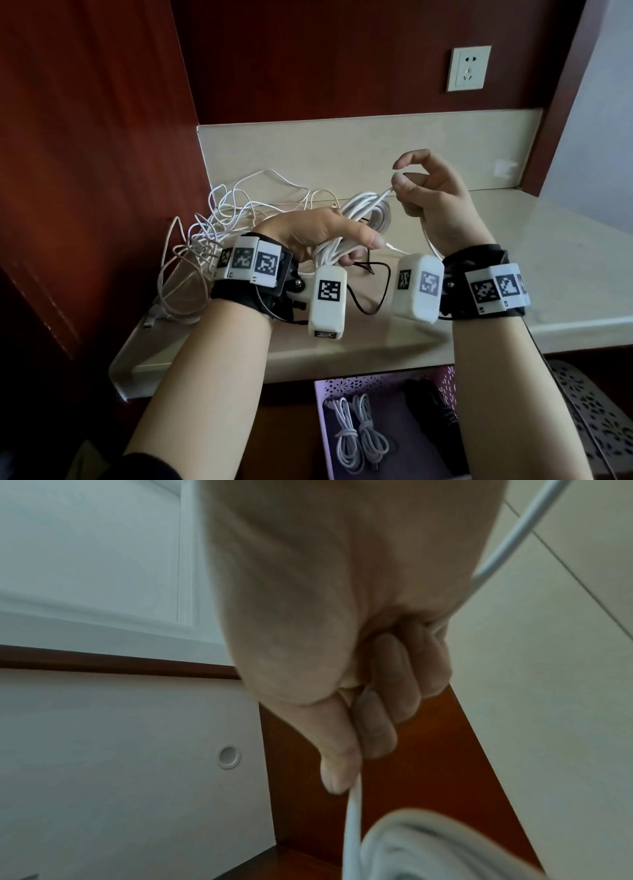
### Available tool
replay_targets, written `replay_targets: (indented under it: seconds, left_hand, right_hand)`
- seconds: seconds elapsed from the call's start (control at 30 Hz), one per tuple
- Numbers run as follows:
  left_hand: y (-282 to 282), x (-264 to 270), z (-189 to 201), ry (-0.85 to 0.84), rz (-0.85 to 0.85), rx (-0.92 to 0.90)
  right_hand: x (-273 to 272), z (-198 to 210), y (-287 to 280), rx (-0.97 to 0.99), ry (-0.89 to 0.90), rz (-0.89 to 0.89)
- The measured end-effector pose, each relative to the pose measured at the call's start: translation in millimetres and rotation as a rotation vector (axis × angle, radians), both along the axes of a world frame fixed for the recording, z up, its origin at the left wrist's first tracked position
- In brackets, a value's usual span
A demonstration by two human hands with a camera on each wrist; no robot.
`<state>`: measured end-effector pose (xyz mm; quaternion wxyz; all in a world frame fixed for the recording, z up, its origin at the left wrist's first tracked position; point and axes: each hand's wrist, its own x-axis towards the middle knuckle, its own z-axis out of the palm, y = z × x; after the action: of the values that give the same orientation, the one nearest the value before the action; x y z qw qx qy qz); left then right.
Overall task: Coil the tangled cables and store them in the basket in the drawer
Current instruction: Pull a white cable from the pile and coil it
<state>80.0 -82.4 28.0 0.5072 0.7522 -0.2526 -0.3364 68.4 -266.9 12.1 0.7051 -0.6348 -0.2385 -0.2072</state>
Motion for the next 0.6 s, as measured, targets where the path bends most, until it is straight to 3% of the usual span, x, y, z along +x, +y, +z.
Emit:
replay_targets:
  seconds: [0.1, 0.23, 0.37, 0.5, 0.6]
  left_hand:
    - [2, -1, 4, -0.102, 0.027, 0.079]
    - [2, 8, 11, -0.491, 0.269, 0.381]
    - [-4, 6, 17, -0.794, 0.333, 0.65]
    - [-13, 0, 12, -0.955, 0.392, 0.684]
    - [-18, -1, 7, -0.987, 0.355, 0.632]
  right_hand:
    - [5, -4, -1, -0.026, 0.009, -0.029]
    - [6, -1, 5, -0.338, -0.029, -0.24]
    - [-2, 9, 27, -0.457, -0.031, -0.435]
    - [-9, 11, 46, -1.014, 0.183, -0.676]
    - [-9, 10, 53, -0.988, 0.194, -0.653]
